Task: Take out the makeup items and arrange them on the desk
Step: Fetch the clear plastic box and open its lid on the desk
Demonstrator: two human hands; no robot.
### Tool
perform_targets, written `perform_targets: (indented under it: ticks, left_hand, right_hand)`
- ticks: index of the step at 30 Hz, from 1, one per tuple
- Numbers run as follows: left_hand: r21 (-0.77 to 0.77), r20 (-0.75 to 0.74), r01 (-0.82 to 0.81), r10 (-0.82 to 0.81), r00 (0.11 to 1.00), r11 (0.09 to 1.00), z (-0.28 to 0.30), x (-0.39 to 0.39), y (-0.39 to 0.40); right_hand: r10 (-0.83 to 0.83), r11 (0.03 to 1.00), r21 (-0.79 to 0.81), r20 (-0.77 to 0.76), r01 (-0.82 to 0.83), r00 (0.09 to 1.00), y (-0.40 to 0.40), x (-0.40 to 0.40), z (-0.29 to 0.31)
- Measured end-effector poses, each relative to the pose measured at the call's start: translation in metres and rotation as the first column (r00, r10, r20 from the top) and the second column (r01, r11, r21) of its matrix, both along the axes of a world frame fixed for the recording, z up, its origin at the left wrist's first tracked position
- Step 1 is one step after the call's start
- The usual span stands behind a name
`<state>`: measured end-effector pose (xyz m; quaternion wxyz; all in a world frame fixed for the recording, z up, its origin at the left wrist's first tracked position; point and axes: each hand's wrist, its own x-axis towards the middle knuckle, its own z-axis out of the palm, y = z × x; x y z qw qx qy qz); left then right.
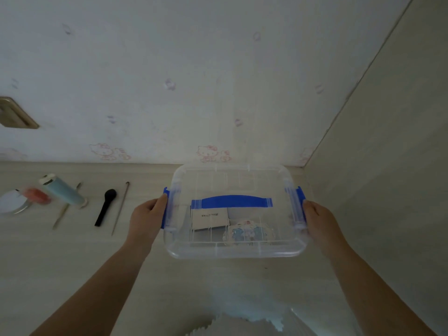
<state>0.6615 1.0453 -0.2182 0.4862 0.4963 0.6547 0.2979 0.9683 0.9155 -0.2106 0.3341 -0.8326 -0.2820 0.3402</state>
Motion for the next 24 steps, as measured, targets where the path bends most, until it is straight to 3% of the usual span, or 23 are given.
perform_targets:
  ticks: [3, 8, 11, 14, 19, 24]
  left_hand:
    - [-0.066, 0.064, 0.012, -0.008, 0.998, 0.998, -0.004, -0.002, -0.002]
    - [-0.115, 0.049, 0.064, -0.059, 0.997, 0.991, -0.006, -0.006, -0.006]
    - [-0.104, 0.082, 0.05, -0.042, 0.996, 0.993, -0.004, -0.005, -0.007]
    - [-0.032, 0.097, 0.021, -0.018, 0.995, 0.999, 0.001, -0.004, -0.012]
    - [0.177, -0.047, -0.035, 0.044, 0.998, 0.984, 0.009, -0.01, -0.033]
    - [0.312, -0.059, 0.085, -0.07, 0.996, 0.946, 0.015, -0.016, -0.063]
  right_hand:
    - [-0.037, 0.999, -0.008, -0.159, 0.036, 0.987, -0.002, 0.003, -0.005]
    - [0.025, 0.999, -0.034, -0.007, -0.025, 1.0, 0.0, 0.0, -0.006]
    - [0.002, 1.0, 0.019, -0.006, -0.002, 1.0, -0.001, -0.002, -0.002]
    - [-0.008, 0.997, 0.073, 0.023, 0.006, 1.0, -0.005, -0.002, 0.001]
    - [0.039, 0.992, 0.115, 0.118, -0.053, 0.992, -0.021, -0.003, 0.006]
    - [0.071, 0.966, 0.221, 0.269, -0.134, 0.96, -0.05, -0.012, 0.011]
